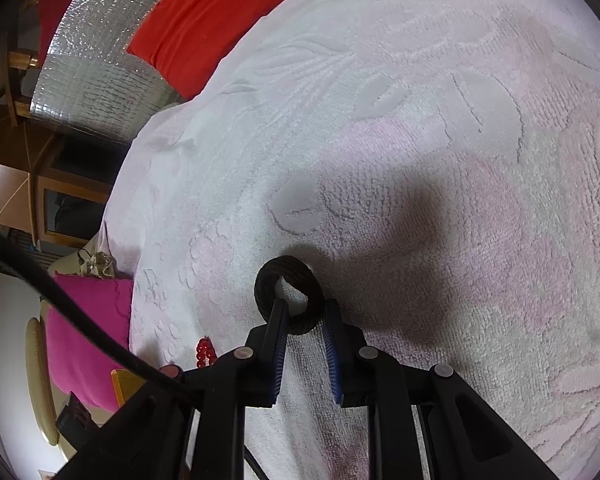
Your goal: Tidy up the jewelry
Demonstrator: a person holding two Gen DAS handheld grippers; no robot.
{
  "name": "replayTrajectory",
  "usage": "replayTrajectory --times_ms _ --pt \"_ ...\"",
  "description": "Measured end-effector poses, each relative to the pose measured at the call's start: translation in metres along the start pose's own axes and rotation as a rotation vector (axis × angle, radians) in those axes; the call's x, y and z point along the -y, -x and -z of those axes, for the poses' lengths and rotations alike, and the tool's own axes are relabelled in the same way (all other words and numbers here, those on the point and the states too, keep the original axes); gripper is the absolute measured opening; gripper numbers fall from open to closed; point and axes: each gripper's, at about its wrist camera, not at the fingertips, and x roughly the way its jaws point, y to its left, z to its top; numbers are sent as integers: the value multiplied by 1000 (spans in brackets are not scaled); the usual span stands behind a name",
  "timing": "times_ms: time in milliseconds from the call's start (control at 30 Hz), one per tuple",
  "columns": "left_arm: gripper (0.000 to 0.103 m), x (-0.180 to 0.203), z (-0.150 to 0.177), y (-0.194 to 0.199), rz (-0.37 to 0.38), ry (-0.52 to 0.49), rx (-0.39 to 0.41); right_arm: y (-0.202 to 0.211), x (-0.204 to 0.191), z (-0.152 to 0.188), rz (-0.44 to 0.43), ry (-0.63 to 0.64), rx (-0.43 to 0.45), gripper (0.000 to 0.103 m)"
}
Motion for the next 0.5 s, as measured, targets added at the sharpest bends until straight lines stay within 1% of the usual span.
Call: replayTrajectory --times_ms 67,133,267,333,500 --pt "11 -5 -3 8 36 34 29 1 -2 1 6 14 8 13" --pt "11 -7 -7 16 80 69 71 1 -6 1 -12 36 6 9" --pt "11 -11 -13 38 153 108 153 3 -15 3 -59 64 11 9" --pt "11 -12 -15 49 186 127 191 6 -18 4 -102 69 20 9" --pt "11 -8 -16 69 196 116 249 15 -26 6 -187 86 56 9"
